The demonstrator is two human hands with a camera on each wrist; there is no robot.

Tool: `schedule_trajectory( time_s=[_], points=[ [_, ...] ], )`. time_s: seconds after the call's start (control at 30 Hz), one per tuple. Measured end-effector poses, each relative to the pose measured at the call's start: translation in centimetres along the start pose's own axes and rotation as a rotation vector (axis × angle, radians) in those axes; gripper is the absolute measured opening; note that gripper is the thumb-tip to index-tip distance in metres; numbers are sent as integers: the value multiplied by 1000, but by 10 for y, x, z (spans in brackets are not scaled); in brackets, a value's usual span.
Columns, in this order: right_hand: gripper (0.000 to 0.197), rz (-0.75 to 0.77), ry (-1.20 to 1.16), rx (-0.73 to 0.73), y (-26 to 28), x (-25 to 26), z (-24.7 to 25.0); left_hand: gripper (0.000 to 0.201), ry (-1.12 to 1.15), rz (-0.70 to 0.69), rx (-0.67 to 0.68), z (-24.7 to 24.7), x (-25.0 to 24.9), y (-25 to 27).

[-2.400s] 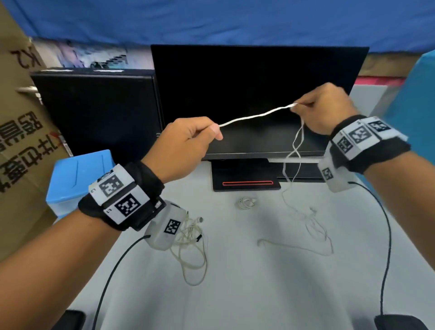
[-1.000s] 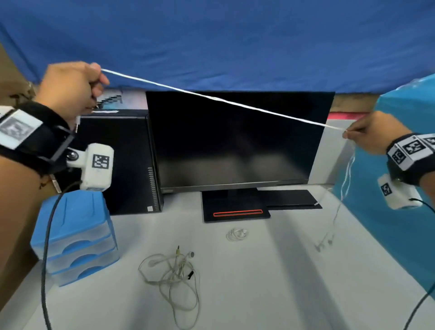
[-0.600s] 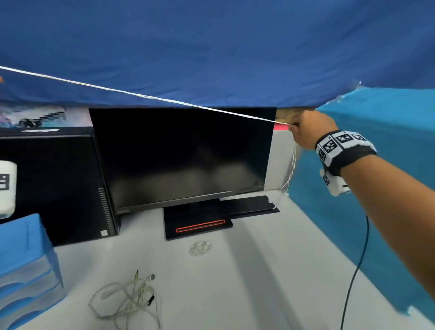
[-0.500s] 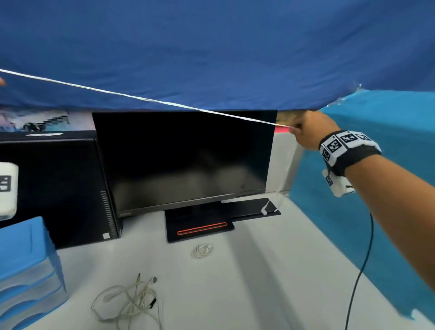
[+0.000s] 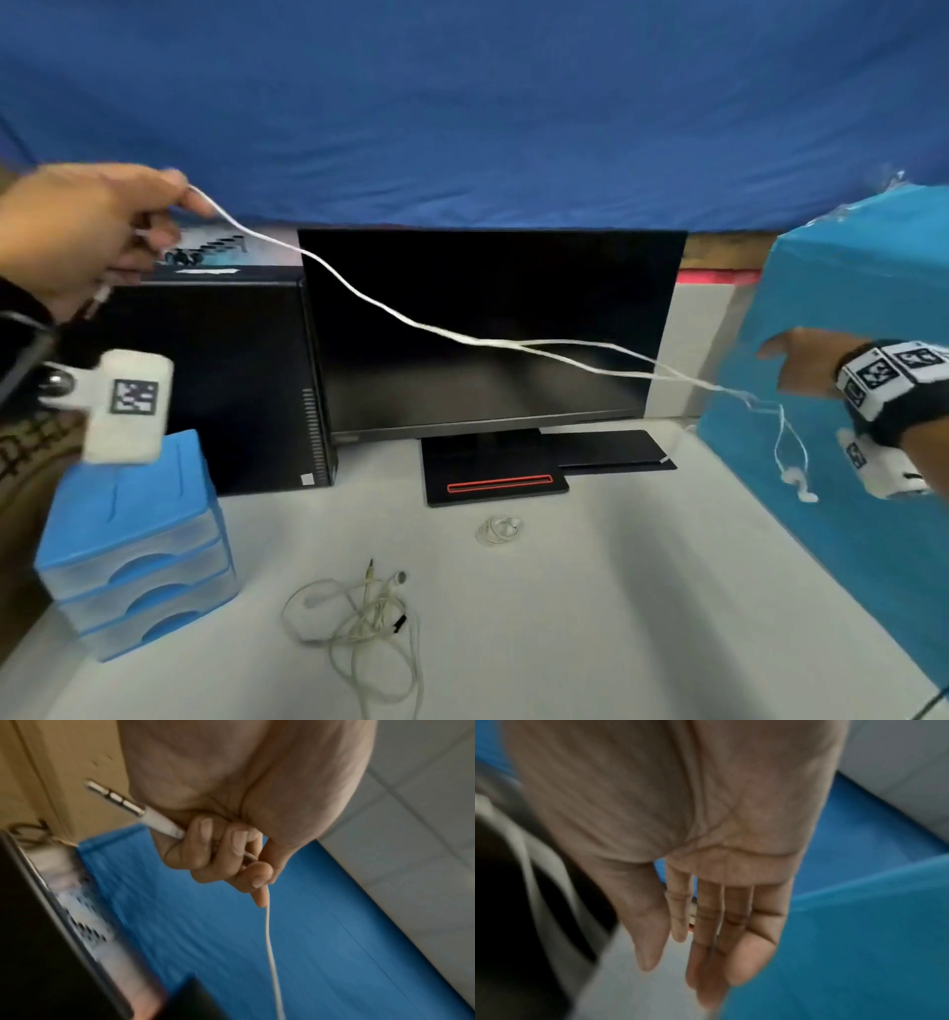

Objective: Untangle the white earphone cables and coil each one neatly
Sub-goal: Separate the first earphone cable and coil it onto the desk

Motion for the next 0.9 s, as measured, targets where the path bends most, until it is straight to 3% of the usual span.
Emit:
schedule_trajectory(
  time_s=[0.07,0.13,0.23,0.37,0.5,0.67,0.77,0.9],
  points=[
    [27,210,-296,-12,29,64,-16,30,-171,-74,238,-88,-36,72],
    [21,402,-771,-30,77,136,-28,28,-222,-123,386,-160,-33,106],
    [35,540,-1226,228,154,218,-65,27,-249,-56,571,-224,6,145],
    [27,501,-1295,580,191,249,-124,21,-54,30,668,-250,36,193],
    [27,545,-1128,699,199,249,-159,26,32,42,633,-248,76,214],
    [13,566,-1051,629,191,235,-175,29,24,306,623,-233,131,228],
    [14,550,-1080,343,173,225,-172,31,71,283,686,-234,134,237],
    [12,491,-1132,37,155,214,-179,27,148,314,604,-230,125,233]
  ],
)
Point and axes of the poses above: each hand's wrist, its own y-axis away from the middle knuckle, its own z-axis out of the back of the hand, x = y × z, the point moved 8 cm from there along -y, towards the middle knuckle, and after that the axes turned 10 degrees about -y, right-handed, at the moved point
